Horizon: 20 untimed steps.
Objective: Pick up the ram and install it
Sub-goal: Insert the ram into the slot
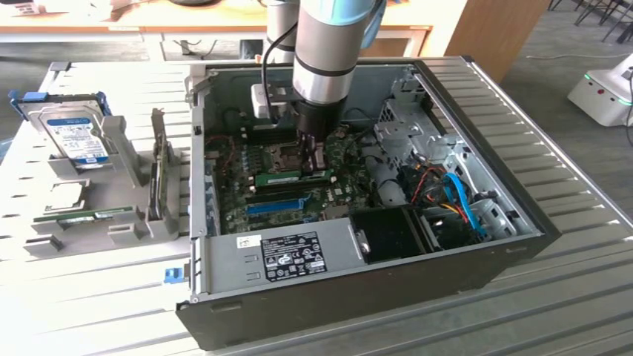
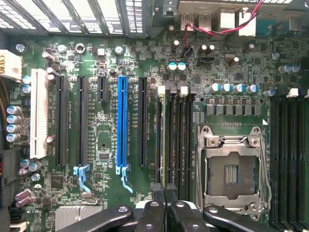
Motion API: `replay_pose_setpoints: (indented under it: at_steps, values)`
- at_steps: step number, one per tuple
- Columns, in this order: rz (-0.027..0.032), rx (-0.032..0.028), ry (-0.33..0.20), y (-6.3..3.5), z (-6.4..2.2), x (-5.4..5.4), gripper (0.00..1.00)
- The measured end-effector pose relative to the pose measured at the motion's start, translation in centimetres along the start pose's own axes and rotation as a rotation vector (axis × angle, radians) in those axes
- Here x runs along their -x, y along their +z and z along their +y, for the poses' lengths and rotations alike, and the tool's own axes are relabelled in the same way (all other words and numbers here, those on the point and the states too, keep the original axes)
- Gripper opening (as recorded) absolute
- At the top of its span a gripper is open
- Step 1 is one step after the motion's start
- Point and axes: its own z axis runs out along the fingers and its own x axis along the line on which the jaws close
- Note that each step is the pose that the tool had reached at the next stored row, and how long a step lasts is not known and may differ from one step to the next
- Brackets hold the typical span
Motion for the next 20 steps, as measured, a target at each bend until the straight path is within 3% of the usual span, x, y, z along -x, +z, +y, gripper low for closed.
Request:
replay_pose_setpoints:
  at_steps: [16, 20]
  values:
    - [-0.003, -0.0226, -0.011, 0.0, 0.32, -0.13, 0.12]
    - [-0.0031, -0.023, -0.011, 0.0, 0.32, -0.15, 0.12]
